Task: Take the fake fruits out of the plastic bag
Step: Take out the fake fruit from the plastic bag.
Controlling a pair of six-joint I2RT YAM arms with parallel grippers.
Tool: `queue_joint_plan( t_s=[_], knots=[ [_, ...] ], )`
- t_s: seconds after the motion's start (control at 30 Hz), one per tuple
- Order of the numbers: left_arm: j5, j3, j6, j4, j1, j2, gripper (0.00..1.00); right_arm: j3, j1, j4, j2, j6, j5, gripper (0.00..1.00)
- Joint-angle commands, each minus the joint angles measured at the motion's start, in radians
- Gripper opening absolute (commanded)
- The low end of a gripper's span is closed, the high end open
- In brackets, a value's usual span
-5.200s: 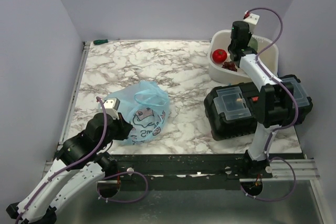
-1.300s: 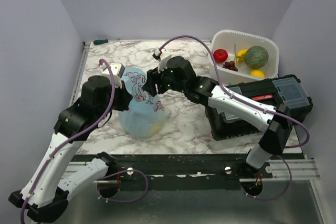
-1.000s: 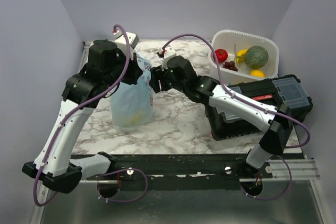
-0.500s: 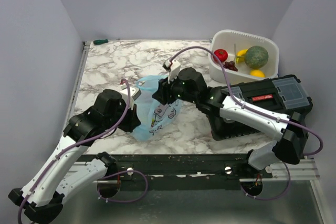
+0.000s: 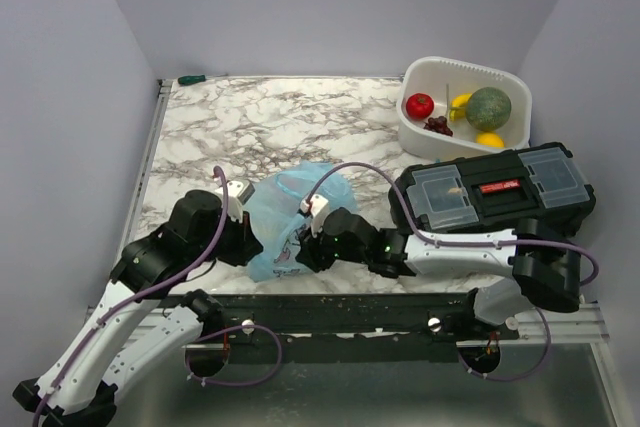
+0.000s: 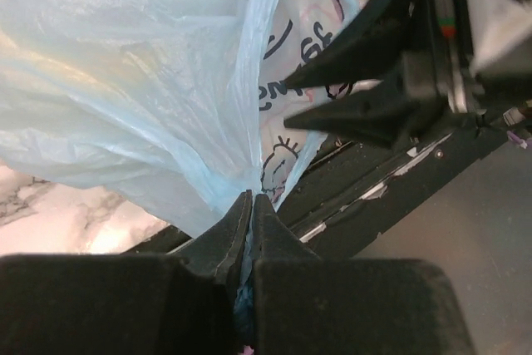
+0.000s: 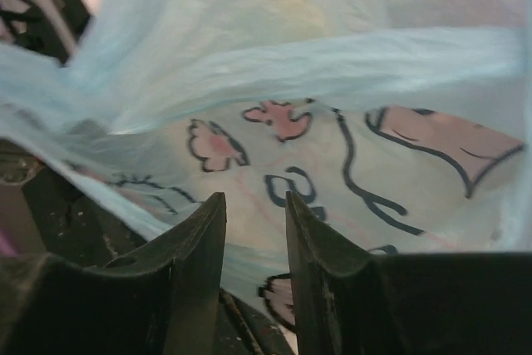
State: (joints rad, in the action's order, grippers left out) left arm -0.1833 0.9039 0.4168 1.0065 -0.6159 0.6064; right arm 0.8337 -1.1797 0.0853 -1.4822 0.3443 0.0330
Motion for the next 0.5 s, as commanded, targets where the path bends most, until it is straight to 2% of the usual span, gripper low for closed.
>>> queue_joint_plan(
  t_s=[0.0,0.13,0.23,0.33,0.47],
  knots=[
    [0.019,-0.031,0.068,0.043,-0.001,-0.025,0.0,-0.024,-0.099,0.188,-0.014,-0.061,0.085,0.39],
    [0.04,-0.069,0.134,0.071,-0.002,-0.075,0.0,-0.042,-0.211,0.33,-0.138,-0.114,0.172,0.44],
    [0.046,-0.092,0.173,0.1,-0.002,-0.119,0.0,-0.023,-0.23,0.383,-0.237,-0.062,0.217,0.46],
    [0.042,-0.119,0.201,0.112,-0.002,-0.169,0.0,-0.047,-0.232,0.434,-0.233,-0.032,0.265,0.46],
    [0.015,-0.143,0.21,0.063,-0.003,-0.251,0.0,-0.036,-0.221,0.431,-0.207,-0.013,0.369,0.52]
  ],
)
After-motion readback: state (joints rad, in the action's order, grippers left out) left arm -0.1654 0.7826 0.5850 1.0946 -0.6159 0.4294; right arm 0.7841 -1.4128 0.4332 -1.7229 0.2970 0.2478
